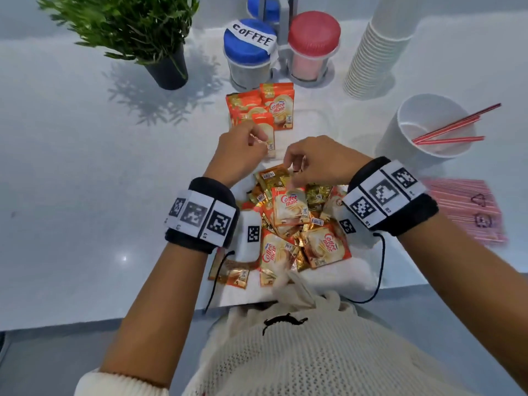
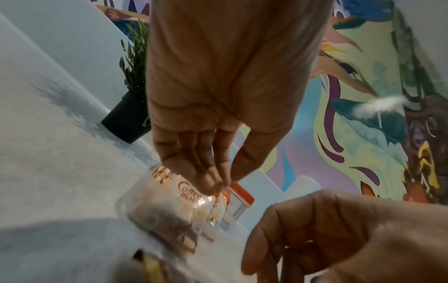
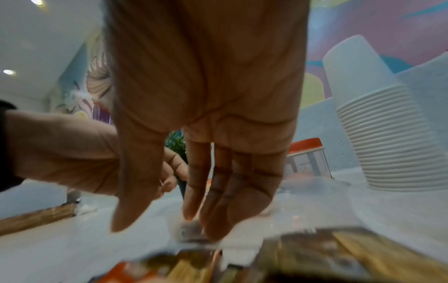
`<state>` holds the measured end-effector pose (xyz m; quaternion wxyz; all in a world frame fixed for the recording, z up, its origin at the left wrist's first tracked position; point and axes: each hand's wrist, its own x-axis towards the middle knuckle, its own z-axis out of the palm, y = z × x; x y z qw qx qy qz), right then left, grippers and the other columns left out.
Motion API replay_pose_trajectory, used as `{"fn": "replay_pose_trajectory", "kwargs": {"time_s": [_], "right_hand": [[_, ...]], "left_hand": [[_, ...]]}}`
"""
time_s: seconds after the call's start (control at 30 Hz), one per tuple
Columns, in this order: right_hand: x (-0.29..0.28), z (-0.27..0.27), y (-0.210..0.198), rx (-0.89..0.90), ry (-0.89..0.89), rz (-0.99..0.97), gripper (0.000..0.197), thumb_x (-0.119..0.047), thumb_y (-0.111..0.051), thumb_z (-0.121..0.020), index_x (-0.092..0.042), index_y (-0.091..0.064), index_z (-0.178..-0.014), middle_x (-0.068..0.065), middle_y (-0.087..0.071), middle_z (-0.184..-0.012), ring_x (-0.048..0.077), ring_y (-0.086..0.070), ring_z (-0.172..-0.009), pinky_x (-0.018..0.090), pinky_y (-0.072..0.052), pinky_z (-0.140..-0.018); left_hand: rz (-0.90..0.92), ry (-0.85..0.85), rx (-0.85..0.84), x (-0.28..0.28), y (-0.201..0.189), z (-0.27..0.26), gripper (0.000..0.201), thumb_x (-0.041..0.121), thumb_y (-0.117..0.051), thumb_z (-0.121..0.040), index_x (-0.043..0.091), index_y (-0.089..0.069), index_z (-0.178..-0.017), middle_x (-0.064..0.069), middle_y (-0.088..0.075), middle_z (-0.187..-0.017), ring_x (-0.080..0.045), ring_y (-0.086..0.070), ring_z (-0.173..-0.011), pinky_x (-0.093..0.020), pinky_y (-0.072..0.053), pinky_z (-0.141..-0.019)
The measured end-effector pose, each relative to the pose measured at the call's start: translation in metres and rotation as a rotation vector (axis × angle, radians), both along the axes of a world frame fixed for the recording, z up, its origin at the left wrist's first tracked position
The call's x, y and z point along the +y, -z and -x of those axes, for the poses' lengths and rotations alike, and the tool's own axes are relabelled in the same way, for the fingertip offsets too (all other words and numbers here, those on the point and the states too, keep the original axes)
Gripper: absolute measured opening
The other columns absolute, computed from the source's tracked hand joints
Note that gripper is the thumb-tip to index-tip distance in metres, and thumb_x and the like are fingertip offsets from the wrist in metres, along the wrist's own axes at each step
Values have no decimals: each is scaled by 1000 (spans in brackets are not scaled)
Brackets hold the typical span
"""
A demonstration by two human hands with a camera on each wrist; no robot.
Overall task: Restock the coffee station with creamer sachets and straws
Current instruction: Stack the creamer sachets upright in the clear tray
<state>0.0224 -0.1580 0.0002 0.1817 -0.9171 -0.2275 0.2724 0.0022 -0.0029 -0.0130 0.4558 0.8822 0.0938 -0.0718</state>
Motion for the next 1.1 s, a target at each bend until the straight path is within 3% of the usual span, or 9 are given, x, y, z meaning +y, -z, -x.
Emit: {"fn": "replay_pose_trajectory", "kwargs": {"time_s": [0.13,0.27,0.4,0.57,0.63,0.73,0.87,0.97,1.1], "right_hand": [[0,23,15,36,-29,76,54,-28,-83,-63,-14,-52,-105,-1,-41,-95,16,-43,-85,25,-35,-61],[1,36,23,-15,-21,124,56,-26,-84,-62,-16,-42,-98,0,-35,-100,17,-39,-92,30,-37,-76],[-1,40,24,-44,5,86,53,-22,-82,-64,-17,-37,-91,0,-38,-96,17,-38,-88,28,-32,-69],[-14,36,21,-47,54,1,34,-12,-70,-77,-20,-36,-75,-5,-42,-72,19,-42,-76,20,-28,-54],[-21,32,16,-78,38,-31,29,-11,-67,-80,-18,-40,-75,-1,-47,-78,19,-44,-78,17,-29,-57],[-29,27,6,-141,73,-106,18,-12,-67,-81,-12,-49,-83,1,-51,-86,17,-46,-78,10,-31,-57],[-29,26,-7,-134,173,-356,10,-11,-68,-81,-8,-59,-84,-9,-52,-68,3,-47,-60,9,-37,-56],[-26,30,-13,-131,252,-533,10,-8,-67,-81,-5,-58,-78,-7,-54,-62,2,-52,-45,12,-43,-50],[-21,36,-7,-206,329,-484,31,-19,-73,-78,-14,-48,-60,-5,-54,-52,0,-52,-35,9,-42,-45]], "left_hand": [[24,43,79,-8,8,17,15,4,-48,-88,15,-58,-90,-3,-58,-94,-15,-54,-84,-7,-38,-54],[55,47,110,-11,12,29,14,5,-50,-87,16,-58,-90,-6,-60,-94,-18,-57,-87,-16,-40,-59],[56,89,123,-12,13,35,15,3,-51,-88,16,-59,-90,-4,-61,-90,-18,-58,-88,-14,-41,-65],[30,305,187,-14,12,43,18,0,-51,-89,16,-58,-88,8,-53,-75,-13,-51,-78,-16,-41,-66],[66,346,206,-16,9,46,24,-4,-53,-86,19,-57,-80,7,-54,-73,-11,-51,-71,-22,-43,-67],[94,333,155,-18,4,48,17,2,-63,-82,17,-55,-87,8,-51,-77,-10,-50,-73,-23,-43,-69],[201,237,63,-22,0,49,20,12,-66,-84,10,-63,-103,-2,-65,-93,-18,-61,-87,-34,-49,-86],[281,141,17,-23,-1,51,19,13,-62,-87,8,-65,-105,-5,-68,-99,-23,-65,-95,-44,-51,-94],[262,138,3,-18,-1,56,17,12,-59,-89,15,-65,-105,-1,-66,-95,-22,-64,-95,-44,-51,-94]]}}
